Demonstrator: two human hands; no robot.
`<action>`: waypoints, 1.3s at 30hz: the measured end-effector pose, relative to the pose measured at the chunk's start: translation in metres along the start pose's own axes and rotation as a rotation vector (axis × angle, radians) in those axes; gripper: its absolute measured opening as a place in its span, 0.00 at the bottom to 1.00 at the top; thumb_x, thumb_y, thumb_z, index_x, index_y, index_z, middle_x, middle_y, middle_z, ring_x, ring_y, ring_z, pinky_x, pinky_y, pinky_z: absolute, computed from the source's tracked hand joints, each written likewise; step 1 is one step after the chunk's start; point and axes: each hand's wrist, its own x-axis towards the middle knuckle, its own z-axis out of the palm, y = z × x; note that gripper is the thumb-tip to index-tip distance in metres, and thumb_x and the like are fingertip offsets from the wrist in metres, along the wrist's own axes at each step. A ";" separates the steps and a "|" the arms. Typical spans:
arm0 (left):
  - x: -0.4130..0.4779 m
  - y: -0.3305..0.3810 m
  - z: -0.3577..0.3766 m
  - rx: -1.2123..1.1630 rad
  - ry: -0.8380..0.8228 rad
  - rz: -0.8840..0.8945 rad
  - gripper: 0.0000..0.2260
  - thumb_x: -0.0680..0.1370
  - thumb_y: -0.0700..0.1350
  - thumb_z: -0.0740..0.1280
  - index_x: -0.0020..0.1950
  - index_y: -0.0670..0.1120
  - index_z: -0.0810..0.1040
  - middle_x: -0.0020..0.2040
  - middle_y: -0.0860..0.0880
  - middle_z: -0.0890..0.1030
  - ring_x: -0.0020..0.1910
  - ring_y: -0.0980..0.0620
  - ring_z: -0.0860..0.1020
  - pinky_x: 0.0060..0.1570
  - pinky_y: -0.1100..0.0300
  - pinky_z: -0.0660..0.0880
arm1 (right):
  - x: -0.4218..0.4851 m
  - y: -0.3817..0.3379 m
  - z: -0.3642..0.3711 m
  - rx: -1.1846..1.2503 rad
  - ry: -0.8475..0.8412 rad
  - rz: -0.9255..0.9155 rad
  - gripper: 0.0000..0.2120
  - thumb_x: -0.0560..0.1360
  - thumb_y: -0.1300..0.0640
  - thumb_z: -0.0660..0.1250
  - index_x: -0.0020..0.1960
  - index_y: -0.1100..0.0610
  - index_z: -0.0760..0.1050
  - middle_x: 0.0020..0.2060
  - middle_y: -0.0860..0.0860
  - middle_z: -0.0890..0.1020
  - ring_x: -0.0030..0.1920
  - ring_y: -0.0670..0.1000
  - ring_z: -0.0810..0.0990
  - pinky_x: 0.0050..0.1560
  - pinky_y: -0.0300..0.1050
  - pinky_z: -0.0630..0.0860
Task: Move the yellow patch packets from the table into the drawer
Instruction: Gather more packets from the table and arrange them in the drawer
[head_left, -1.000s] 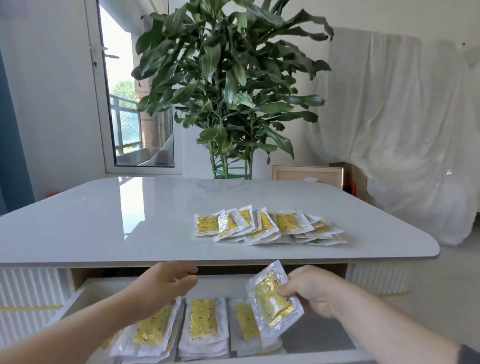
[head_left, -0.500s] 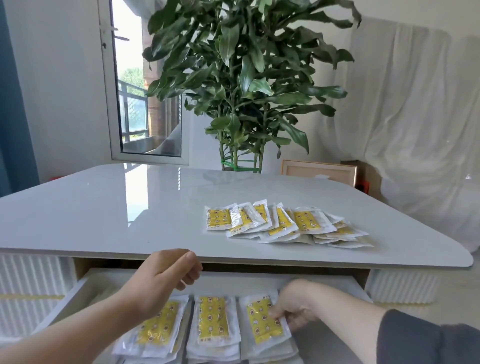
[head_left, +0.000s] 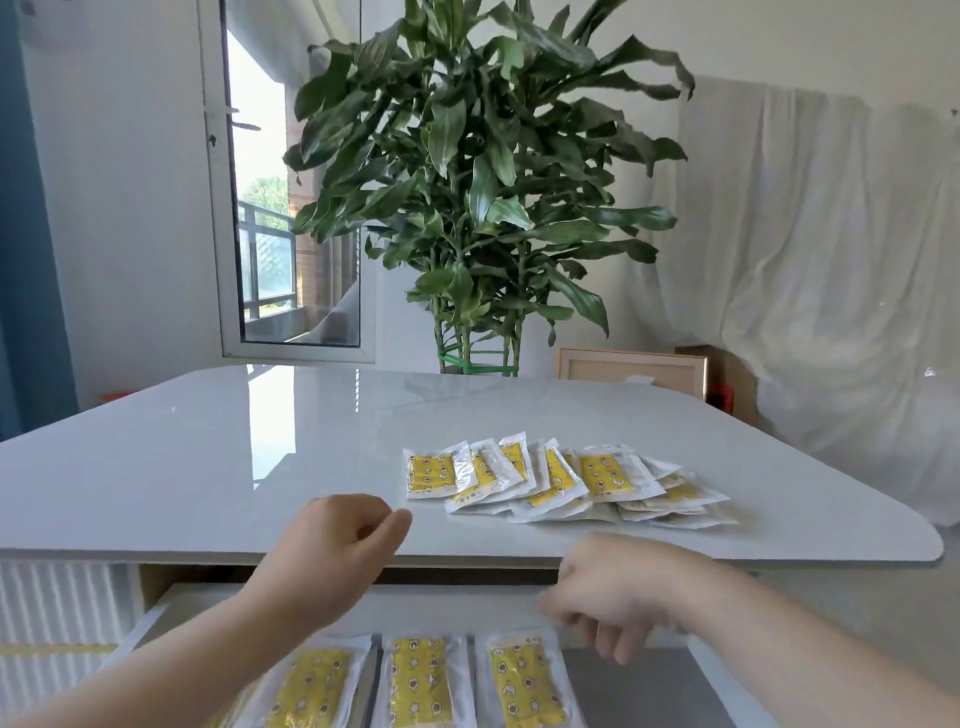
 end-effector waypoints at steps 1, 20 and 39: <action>0.012 0.005 0.002 0.060 0.057 -0.020 0.19 0.75 0.52 0.61 0.31 0.39 0.71 0.26 0.48 0.71 0.26 0.52 0.67 0.29 0.60 0.65 | -0.008 -0.004 -0.011 0.053 0.025 -0.028 0.10 0.74 0.52 0.64 0.44 0.59 0.76 0.35 0.54 0.80 0.33 0.53 0.77 0.33 0.41 0.77; 0.160 0.023 0.070 0.526 -0.236 -0.513 0.32 0.62 0.75 0.62 0.49 0.49 0.74 0.48 0.50 0.78 0.48 0.47 0.78 0.50 0.59 0.75 | 0.074 -0.038 -0.080 0.254 0.450 -0.134 0.05 0.71 0.60 0.62 0.43 0.62 0.72 0.36 0.58 0.74 0.29 0.54 0.69 0.31 0.41 0.71; 0.156 0.032 0.067 0.352 -0.470 -0.567 0.35 0.71 0.66 0.66 0.69 0.43 0.69 0.68 0.44 0.74 0.66 0.45 0.73 0.68 0.52 0.68 | 0.119 -0.057 -0.048 -0.212 0.603 -0.013 0.17 0.70 0.44 0.69 0.49 0.57 0.73 0.36 0.50 0.74 0.42 0.54 0.77 0.33 0.41 0.69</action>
